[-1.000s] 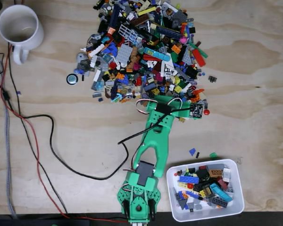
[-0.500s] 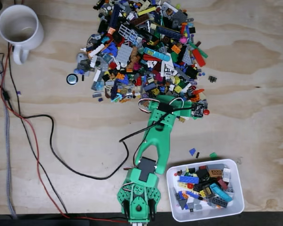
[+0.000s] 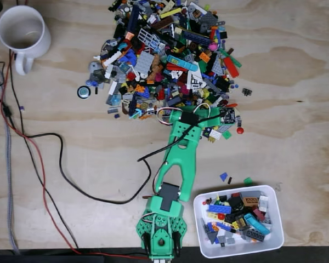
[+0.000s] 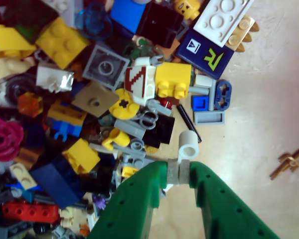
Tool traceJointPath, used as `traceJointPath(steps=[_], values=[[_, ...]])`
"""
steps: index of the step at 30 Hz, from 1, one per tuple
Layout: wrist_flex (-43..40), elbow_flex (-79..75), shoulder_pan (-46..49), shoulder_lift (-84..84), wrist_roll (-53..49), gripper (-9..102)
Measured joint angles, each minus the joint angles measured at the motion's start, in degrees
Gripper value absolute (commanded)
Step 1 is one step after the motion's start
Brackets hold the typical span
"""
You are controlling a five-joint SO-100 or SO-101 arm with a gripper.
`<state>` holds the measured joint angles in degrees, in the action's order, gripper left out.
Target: Find the closest Lego and put it in the bin.
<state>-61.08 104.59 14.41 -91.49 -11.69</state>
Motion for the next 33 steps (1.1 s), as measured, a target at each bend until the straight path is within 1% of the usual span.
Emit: traceJointPath(steps=[3,6,8,10,14,18,21,25,28,31,33], values=[[-9.58,-6.68,-0.26,-3.34,-5.98,0],[-16.52,-10.55,1.49,-7.47,-10.46,0],[-18.72,-10.81,3.78,-10.90,-12.57,0],[-20.04,-10.46,8.17,-14.85,-15.29,0],[-20.83,-8.26,20.65,-20.92,-19.69,0],[-20.83,-6.33,35.60,-24.08,-26.72,0],[-20.83,-3.78,44.21,-24.96,-32.52,0],[-18.11,1.76,57.13,-25.22,-41.13,0],[-14.94,6.94,63.19,-25.58,-46.58,0],[-12.66,10.55,67.32,-25.93,-50.62,12],[-11.25,11.43,68.91,-26.10,-52.29,17]])
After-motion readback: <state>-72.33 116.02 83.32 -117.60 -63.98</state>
